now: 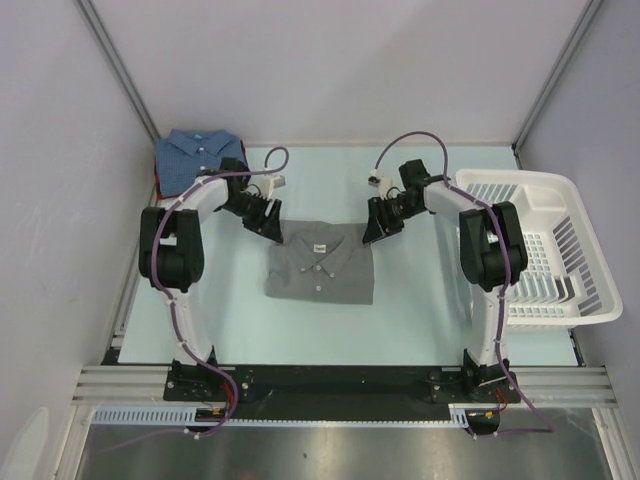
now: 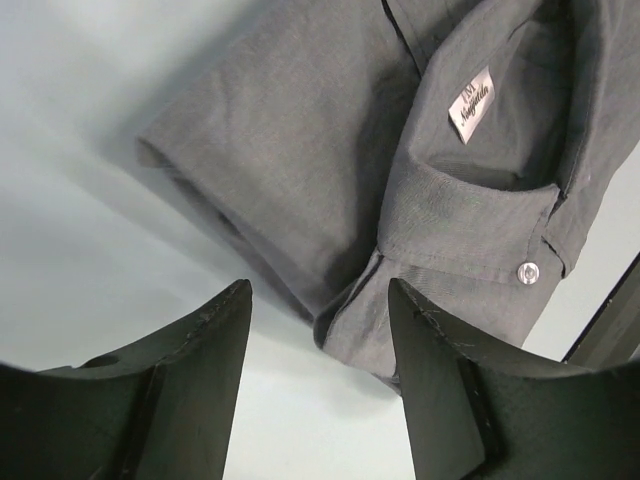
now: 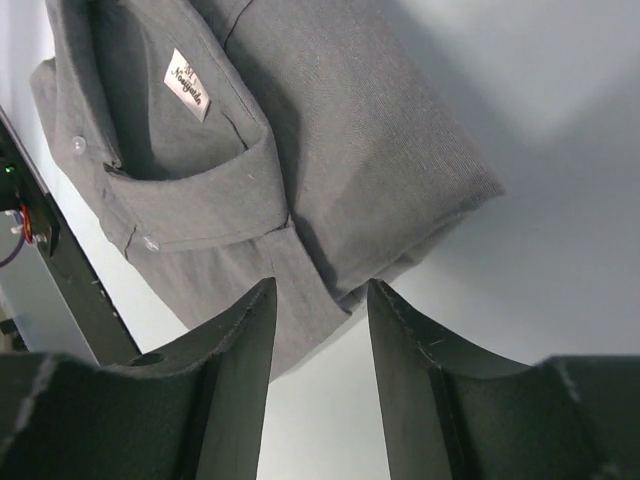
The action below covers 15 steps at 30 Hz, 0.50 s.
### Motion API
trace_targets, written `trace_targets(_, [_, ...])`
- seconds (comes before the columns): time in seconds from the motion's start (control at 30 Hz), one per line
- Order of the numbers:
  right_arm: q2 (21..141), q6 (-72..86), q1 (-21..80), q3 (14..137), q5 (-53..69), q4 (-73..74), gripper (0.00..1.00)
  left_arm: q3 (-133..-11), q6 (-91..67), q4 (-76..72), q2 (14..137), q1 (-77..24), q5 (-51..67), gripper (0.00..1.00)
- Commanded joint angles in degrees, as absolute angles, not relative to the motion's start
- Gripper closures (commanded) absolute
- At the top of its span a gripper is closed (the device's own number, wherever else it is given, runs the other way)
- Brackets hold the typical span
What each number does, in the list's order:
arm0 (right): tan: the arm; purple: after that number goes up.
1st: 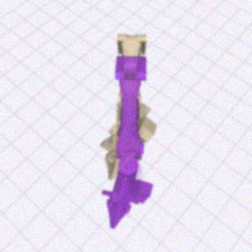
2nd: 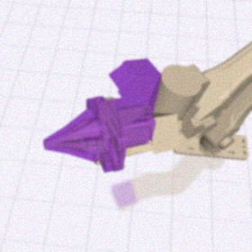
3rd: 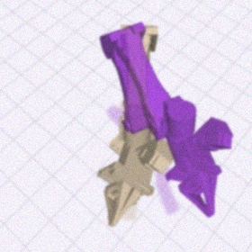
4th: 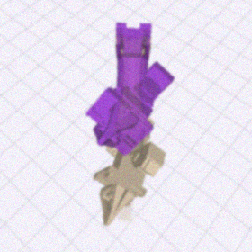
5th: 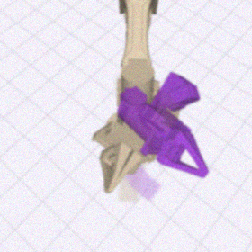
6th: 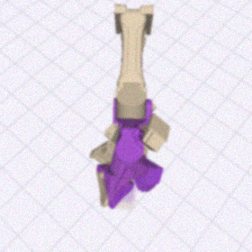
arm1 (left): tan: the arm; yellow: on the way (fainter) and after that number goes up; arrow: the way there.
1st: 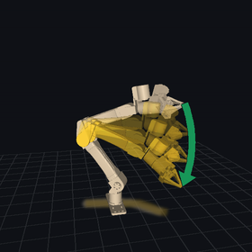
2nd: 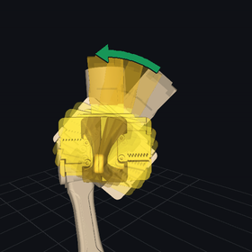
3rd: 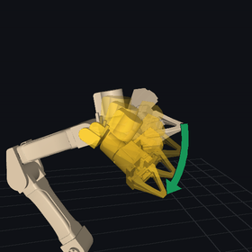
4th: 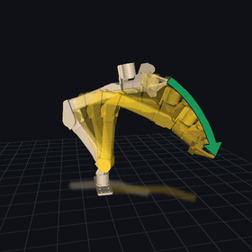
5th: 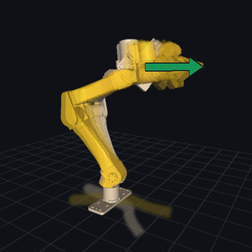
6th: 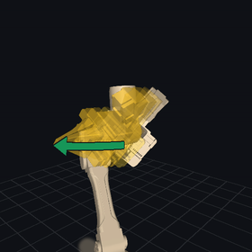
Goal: Fold and stack the long sleeve shirts
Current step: Fold the shirt
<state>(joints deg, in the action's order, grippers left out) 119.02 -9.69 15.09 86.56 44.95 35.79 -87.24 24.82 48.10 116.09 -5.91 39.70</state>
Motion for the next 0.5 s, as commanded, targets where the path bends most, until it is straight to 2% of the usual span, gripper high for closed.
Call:
trace_targets(0.0, [120.4, -13.8, 16.1, 88.6, 45.7, 36.6, 0.54, -89.4, 28.1, 50.2, 117.4, -7.0, 42.6, 0.38])
trace_targets(0.17, [120.9, -15.3, 16.3, 88.3, 45.3, 38.8, 0.54, -89.3, 28.7, 51.0, 118.4, -7.0, 42.1, 0.38])
trace_targets(0.33, [120.5, -16.4, 16.3, 87.1, 43.9, 40.1, 0.44, -88.3, 29.7, 51.9, 118.0, -7.0, 41.7, 0.36])
trace_targets(0.47, [120.7, -16.2, 16.3, 86.4, 45.1, 40.3, 0.51, -87.8, 29.9, 52.0, 118.1, -7.0, 41.7, 0.35])
